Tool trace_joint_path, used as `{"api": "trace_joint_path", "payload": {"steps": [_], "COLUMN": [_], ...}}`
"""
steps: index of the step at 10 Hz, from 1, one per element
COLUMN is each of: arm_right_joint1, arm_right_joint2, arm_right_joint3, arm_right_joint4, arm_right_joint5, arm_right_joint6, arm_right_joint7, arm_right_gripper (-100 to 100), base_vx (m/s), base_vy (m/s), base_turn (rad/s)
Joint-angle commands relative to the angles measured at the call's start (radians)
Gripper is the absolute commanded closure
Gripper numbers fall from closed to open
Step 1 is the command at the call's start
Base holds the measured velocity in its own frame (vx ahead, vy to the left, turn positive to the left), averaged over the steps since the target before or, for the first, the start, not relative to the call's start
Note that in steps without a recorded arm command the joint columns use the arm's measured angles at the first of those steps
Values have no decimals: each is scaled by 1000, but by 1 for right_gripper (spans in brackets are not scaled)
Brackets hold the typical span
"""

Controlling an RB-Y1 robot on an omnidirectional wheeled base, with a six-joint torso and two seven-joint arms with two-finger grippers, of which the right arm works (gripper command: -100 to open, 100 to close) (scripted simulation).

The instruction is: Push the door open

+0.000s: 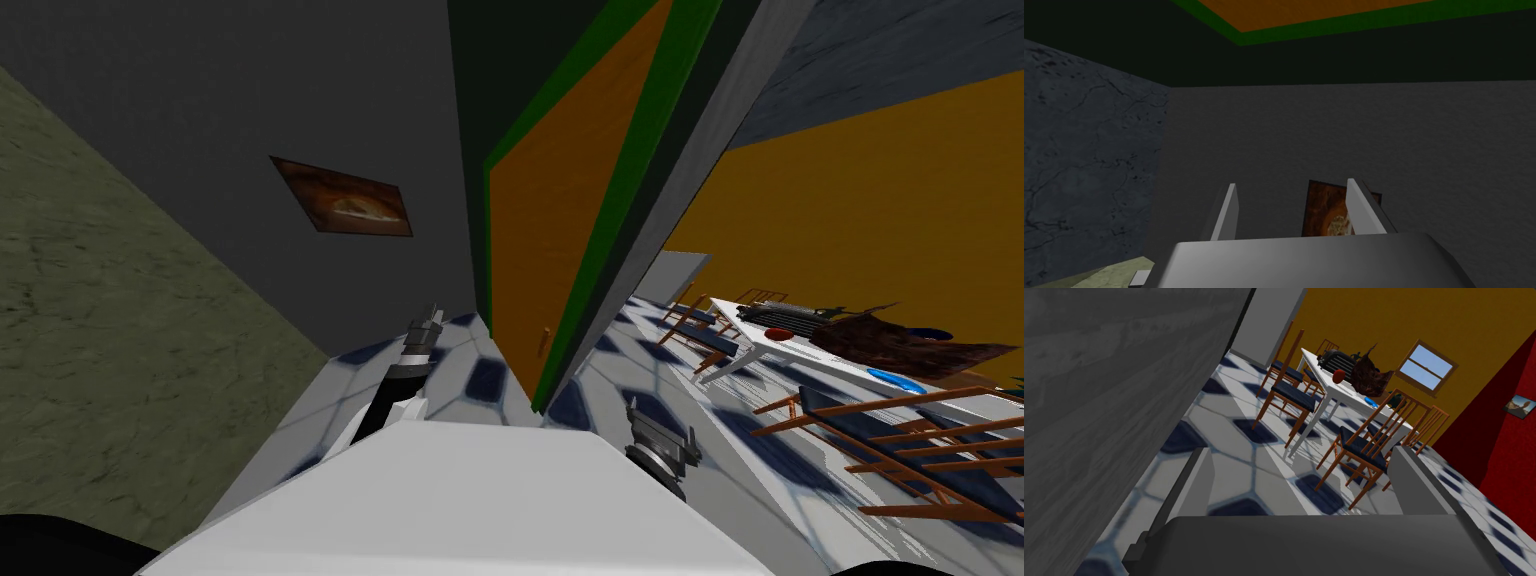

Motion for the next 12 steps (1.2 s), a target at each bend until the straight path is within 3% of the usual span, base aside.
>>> {"api": "trace_joint_path", "payload": {"steps": [1, 12], "arm_right_joint1": [1, -2], "arm_right_joint2": [-3, -16], "arm_right_joint3": [0, 0], "arm_right_joint4": [21, 168], "arm_right_joint5": [-35, -288], "arm_right_joint6": [-16, -124], "arm_right_joint7": [-16, -115], "arm_right_gripper": [-100, -100], "base_vx": [113, 127], "base_vy": [113, 123], "base_turn": [-174, -182]}}
